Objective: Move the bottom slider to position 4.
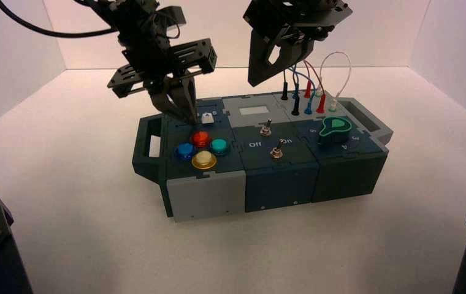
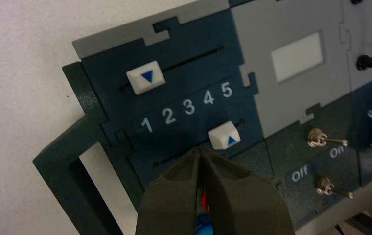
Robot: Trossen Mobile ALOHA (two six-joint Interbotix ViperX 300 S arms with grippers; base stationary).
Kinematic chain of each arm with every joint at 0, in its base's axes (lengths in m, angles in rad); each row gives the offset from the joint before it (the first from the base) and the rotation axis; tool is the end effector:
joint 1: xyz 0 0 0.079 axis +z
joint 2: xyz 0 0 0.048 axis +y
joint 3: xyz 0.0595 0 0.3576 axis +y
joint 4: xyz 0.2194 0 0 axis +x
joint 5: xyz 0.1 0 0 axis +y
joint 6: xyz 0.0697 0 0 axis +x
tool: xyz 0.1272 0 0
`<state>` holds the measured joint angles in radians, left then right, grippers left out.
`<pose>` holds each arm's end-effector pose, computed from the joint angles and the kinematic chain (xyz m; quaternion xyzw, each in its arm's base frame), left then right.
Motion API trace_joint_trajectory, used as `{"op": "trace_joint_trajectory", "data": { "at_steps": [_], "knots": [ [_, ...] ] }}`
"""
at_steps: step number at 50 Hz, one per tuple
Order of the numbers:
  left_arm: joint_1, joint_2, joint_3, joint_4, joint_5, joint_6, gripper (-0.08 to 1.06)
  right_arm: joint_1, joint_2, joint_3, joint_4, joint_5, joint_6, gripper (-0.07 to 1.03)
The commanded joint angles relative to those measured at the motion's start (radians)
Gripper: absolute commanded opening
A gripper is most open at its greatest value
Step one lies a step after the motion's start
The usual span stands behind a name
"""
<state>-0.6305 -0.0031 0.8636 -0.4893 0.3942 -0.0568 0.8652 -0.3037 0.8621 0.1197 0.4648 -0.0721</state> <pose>0.2493 -0.2260 0.0613 -0.0691 0.6197 -0.1728 0.7625 0.2018 0.2531 0.1492 -0.1791 0.4554 0.3790 0.7854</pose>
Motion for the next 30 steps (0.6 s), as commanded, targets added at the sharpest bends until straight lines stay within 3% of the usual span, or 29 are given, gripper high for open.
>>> {"op": "trace_joint_trajectory", "data": {
  "at_steps": [1,30],
  "knots": [
    [-0.005,-0.048,-0.021,0.0,0.012,-0.002,-0.03,0.0,-0.021,-0.011,0.0,-0.002,0.002,-0.02],
    [-0.006,0.006,-0.117,-0.005,0.034,-0.002,-0.03,0.0,-0.031,-0.009,0.002,0.008,0.002,-0.02]
  ]
}}
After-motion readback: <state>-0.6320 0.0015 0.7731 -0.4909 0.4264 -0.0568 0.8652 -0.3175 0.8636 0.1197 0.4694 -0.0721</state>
